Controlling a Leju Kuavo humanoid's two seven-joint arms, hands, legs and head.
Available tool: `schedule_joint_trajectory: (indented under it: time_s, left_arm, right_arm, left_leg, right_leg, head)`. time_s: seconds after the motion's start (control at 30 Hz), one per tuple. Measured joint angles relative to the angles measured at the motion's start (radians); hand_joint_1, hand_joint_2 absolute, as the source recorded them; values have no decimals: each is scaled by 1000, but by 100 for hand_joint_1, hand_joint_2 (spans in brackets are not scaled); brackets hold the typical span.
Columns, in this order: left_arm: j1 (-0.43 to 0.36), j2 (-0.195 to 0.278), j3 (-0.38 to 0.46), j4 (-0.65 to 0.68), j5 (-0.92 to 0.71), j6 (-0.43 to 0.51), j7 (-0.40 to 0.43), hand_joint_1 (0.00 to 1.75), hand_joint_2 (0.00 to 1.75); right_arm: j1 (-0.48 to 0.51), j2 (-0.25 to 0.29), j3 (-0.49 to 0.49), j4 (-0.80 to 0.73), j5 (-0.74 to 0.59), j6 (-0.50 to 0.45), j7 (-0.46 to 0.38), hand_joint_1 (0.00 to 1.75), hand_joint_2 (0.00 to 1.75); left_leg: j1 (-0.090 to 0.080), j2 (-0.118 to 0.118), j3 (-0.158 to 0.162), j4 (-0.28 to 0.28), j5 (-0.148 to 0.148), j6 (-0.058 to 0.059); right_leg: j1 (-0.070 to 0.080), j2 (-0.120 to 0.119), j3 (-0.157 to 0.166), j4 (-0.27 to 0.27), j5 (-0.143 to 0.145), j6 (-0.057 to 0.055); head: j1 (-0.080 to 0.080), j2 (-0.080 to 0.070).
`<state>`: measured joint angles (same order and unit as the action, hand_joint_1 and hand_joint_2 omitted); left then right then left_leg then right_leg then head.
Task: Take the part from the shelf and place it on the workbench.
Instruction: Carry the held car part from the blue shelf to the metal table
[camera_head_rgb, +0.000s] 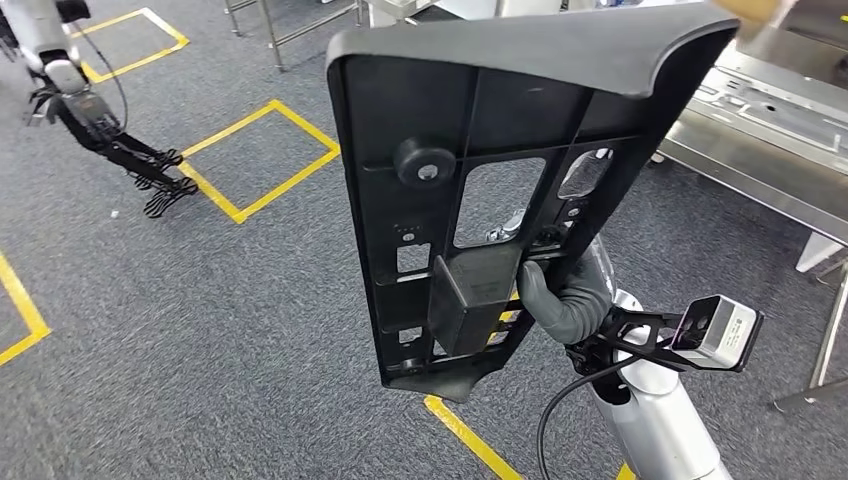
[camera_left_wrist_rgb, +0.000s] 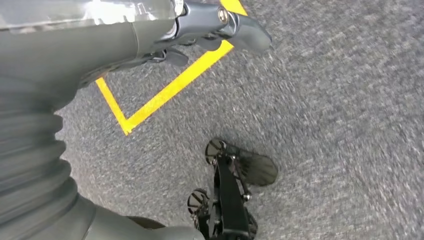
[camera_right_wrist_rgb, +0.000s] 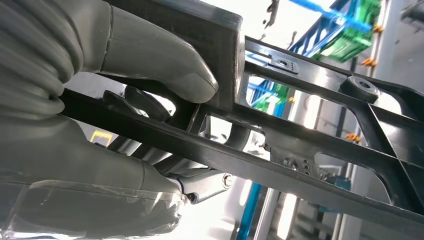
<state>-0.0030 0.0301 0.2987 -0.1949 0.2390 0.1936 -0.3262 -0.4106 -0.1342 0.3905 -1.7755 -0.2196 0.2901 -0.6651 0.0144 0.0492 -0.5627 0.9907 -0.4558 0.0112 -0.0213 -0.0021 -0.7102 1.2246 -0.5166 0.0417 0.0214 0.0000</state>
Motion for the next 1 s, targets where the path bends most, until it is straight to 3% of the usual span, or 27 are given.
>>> schedule_joint_trajectory:
  time_s: [0.07, 0.1, 0.13, 0.2, 0.23, 0.3, 0.37, 0.4, 0.43, 0.47, 0.53, 0.6, 0.67, 0.73, 0.8, 0.87, 0.9, 0.93, 1.0]
  left_arm:
    - [-2, 0, 0, 0, -1, 0, 2, 0, 175]
    - [-2, 0, 0, 0, -1, 0, 3, 0, 175]
    - [-3, 0, 0, 0, -1, 0, 4, 0, 175]
    - [-5, 0, 0, 0, 0, 1, 8, 0, 175]
    - [-7, 0, 0, 0, 0, 4, 10, 0, 175]
    - [-9, 0, 0, 0, 0, 10, 13, 0, 175]
    - [-6, 0, 0, 0, 2, 15, 13, 0, 175]
    - [-5, 0, 0, 0, 2, 16, 13, 0, 175]
    - [-3, 0, 0, 0, 3, 17, 13, 0, 175]
    - [-2, 0, 0, 0, 3, 17, 13, 0, 175]
    - [0, 0, 0, 0, 3, 17, 11, 0, 175]
    - [1, 0, 1, 0, 3, 17, 7, 0, 175]
    - [1, 0, 1, 0, 3, 15, 4, 0, 175]
    - [-1, -1, 1, 0, 3, 14, 3, 0, 175]
    - [-1, -2, 1, 0, 3, 14, 1, 0, 175]
    - [1, -3, 1, 0, 3, 14, 1, 0, 175]
    - [3, -3, 1, 0, 3, 14, 0, 0, 175]
    - [3, -3, 2, 0, 4, 14, 0, 0, 175]
    - [3, -3, 2, 0, 4, 14, 0, 0, 175]
  right_arm:
    - [-2, 0, 0, 0, 1, 0, 1, 175, 175]
    - [-4, 0, 0, 0, 2, -1, 1, 175, 175]
    - [-6, 1, 0, 0, 2, -1, 2, 175, 175]
    - [-10, 2, 0, 0, 3, -1, 4, 175, 175]
    - [-12, 4, 0, 1, 3, 0, 5, 175, 175]
    - [-24, 9, 1, 3, 3, 0, 6, 175, 175]
    - [-34, 18, 3, 8, 3, 0, 7, 175, 175]
    - [-36, 21, 3, 11, 2, 0, 8, 175, 175]
    - [-37, 23, 4, 14, 2, 0, 10, 175, 175]
    - [-37, 24, 4, 17, 2, 0, 11, 175, 175]
    - [-40, 25, 5, 19, 0, 0, 14, 175, 175]
    - [-44, 25, 7, 19, -2, 0, 16, 175, 175]
    - [-46, 25, 8, 21, -4, 1, 17, 175, 175]
    - [-45, 25, 10, 23, -4, 1, 17, 175, 175]
    - [-46, 25, 10, 24, -4, 1, 17, 175, 175]
    - [-47, 25, 10, 25, -5, 1, 17, 175, 175]
    - [-47, 25, 11, 27, -5, 1, 17, 175, 175]
    - [-46, 25, 12, 29, -5, 1, 17, 175, 175]
    - [-46, 24, 13, 33, -5, 1, 17, 175, 175]
  left_leg:
    - [-3, 20, 6, 3, -6, -8]
    - [-5, 28, 8, 4, -9, -13]
    - [-7, 36, 10, 5, -12, -19]
    - [-8, 54, 16, 3, -15, -31]
    - [-6, 52, 18, 6, -20, -38]
    - [0, 17, 1, 54, -54, -47]
    - [4, -27, -59, 184, -121, -53]
    - [4, -36, -93, 252, -146, -55]
    - [4, -41, -116, 296, -155, -56]
    - [5, -42, -122, 300, -142, -57]
    - [8, -56, -81, 197, -71, -56]
    - [12, -99, -26, 72, -22, -51]
    - [11, -119, -7, 28, -19, -42]
    - [11, -97, -4, 21, -16, -29]
    - [13, -73, 0, 12, -11, -14]
    - [10, -50, 2, 8, -10, -4]
    - [8, -37, 2, 8, -11, -3]
    - [7, -25, 2, 9, -12, -2]
    - [6, -4, 4, 9, -15, -3]
  right_leg:
    - [3, -39, 78, -144, 58, -5]
    - [6, -53, 103, -192, 71, -11]
    - [10, -60, 114, -216, 75, -18]
    - [14, -42, 113, -220, 74, -30]
    - [12, -32, 114, -224, 76, -36]
    - [7, -13, 117, -232, 81, -47]
    - [7, 7, 118, -233, 83, -54]
    - [8, 18, 118, -232, 83, -56]
    - [8, 30, 118, -231, 82, -56]
    - [9, 43, 118, -229, 82, -56]
    - [8, 68, 119, -224, 80, -53]
    - [9, 91, 114, -215, 76, -44]
    - [9, 112, 106, -211, 77, -31]
    - [5, 125, 101, -212, 80, -19]
    - [7, 88, 83, -175, 56, -10]
    - [8, 33, 27, -60, -2, -5]
    - [7, 20, -8, 8, -30, -2]
    - [6, 14, -33, 57, -42, 0]
    - [5, 9, -41, 70, -28, 1]
  head:
    - [0, 0]
    - [-1, 0]
    - [-1, 0]
    - [-3, 0]
    - [-3, 0]
    - [-7, 0]
    - [-12, 0]
    - [-13, 0]
    - [-14, 0]
    - [-14, 0]
    - [-14, 0]
    - [-14, 0]
    - [-15, 0]
    - [-16, 0]
    - [-10, 0]
    - [-2, 0]
    - [-1, 0]
    - [-1, 0]
    - [-1, 0]
